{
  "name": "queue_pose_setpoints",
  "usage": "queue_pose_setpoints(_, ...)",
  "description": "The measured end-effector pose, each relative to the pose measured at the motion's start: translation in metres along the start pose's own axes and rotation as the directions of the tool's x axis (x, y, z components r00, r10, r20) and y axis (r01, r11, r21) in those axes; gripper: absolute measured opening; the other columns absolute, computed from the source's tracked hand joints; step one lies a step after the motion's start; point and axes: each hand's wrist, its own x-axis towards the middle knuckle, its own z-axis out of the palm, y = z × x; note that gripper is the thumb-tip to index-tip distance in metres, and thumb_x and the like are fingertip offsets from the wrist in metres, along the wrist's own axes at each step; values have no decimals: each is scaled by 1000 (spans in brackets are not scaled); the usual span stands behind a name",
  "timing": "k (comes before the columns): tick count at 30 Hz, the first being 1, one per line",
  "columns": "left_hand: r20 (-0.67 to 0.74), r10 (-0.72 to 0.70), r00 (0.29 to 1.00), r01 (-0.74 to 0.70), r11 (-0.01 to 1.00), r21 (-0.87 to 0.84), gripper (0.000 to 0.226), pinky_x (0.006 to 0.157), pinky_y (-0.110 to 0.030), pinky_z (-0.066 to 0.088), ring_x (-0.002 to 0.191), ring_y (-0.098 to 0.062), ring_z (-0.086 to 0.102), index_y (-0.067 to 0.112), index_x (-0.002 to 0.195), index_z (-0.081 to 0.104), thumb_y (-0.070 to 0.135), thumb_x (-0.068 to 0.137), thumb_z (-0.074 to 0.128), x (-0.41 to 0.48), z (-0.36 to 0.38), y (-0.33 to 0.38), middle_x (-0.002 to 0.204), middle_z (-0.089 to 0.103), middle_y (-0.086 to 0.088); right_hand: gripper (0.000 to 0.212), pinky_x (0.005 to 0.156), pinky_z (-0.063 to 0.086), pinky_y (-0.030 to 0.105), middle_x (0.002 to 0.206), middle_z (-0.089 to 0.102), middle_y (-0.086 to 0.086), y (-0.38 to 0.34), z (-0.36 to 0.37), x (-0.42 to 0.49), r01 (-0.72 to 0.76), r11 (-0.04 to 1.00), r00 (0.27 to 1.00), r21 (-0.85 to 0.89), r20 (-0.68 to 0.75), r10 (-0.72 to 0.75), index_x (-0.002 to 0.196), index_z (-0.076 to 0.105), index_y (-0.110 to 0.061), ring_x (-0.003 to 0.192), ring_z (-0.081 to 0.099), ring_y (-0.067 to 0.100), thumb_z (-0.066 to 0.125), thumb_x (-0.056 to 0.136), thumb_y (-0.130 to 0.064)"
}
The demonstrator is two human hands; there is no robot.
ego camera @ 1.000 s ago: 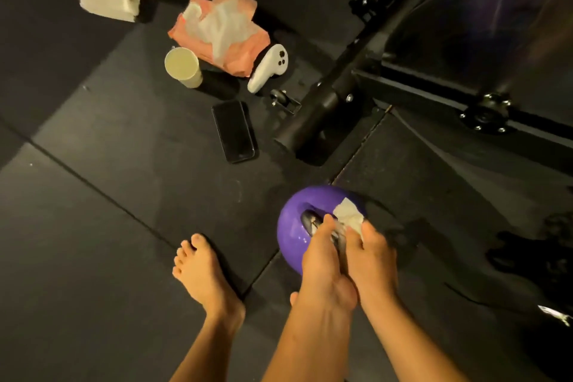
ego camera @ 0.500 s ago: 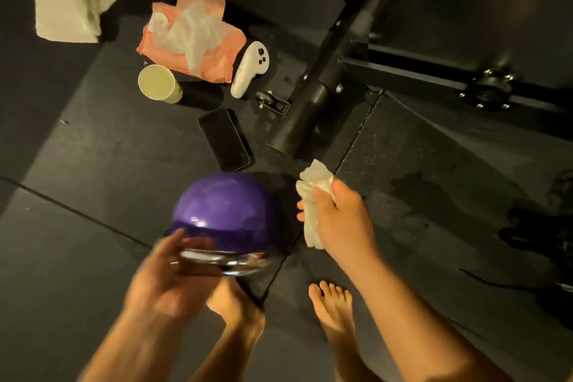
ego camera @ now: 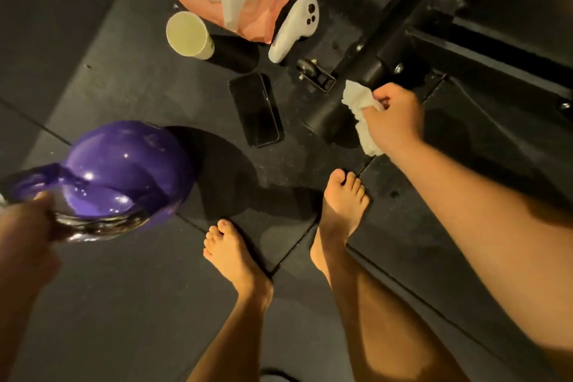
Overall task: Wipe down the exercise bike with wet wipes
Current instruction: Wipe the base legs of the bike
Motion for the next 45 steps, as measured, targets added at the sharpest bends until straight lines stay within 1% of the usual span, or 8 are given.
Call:
queue_pose_setpoints(7,-100,260,961,-269,959,-94,45,85,-50,43,101,-43,56,6,115,42,-10,79,64,2,-24,27,109,59,-26,17,90,48,25,110,50,-1,-2,10,46,348,918,898,-191,-215,-385,92,66,-15,102,54,16,56,85,-3)
queue_pose_setpoints(11,0,733,680,-709,658,-253,64,116,-34,30,140,-26,36,14,148,38,13,89,64,-52,-121,131,154,35,-8,53,105,34,54,140,48,14,21,53,-1,690,487,706,-535,353,-614,130,56,-8,131,41,35,33,92,-39)
queue_pose_setpoints(14,64,753,655,-702,638,-315,61,115,-30,30,141,-21,35,18,148,37,18,92,59,-66,-110,159,156,32,-2,79,118,5,55,161,10,17,41,59,-14,840,197,527,-506,676,-515,151,4,-2,149,2,32,0,91,-53)
queue_pose_setpoints(23,185,817,546,-771,577,-271,62,106,-32,39,135,-26,41,18,148,34,17,91,57,-34,-75,203,154,30,-3,77,120,11,51,158,17,21,26,31,35,672,425,724,-606,421,-546,150,24,-1,148,10,34,18,94,-52)
queue_pose_setpoints(29,284,846,451,-844,508,-172,76,109,-33,38,141,-26,32,16,152,30,7,82,57,-21,-80,216,157,25,-5,71,120,7,47,156,4,21,60,33,0,921,-40,309,-388,789,-531,147,32,-2,147,-1,38,30,97,-53)
queue_pose_setpoints(32,322,842,433,-844,504,-183,78,108,-31,38,140,-24,33,17,152,29,9,82,63,-20,-76,222,157,24,-2,52,119,5,55,146,41,24,48,18,25,870,-78,406,-486,798,-446,129,59,-9,145,14,42,34,98,-43)
queue_pose_setpoints(36,204,905,372,-910,399,-110,62,114,-34,29,137,-27,37,10,144,44,13,84,60,-16,-69,232,148,40,-9,67,118,10,56,160,12,18,35,5,62,688,174,668,-705,521,-530,151,24,-10,149,6,32,31,97,-47)
queue_pose_setpoints(45,183,954,237,-970,223,96,50,103,-45,42,120,-34,50,6,131,53,13,82,56,45,-106,321,130,53,-14,78,120,-2,51,160,-2,21,4,9,97,414,502,889,-760,218,-404,153,10,-7,148,-9,33,16,96,-59)
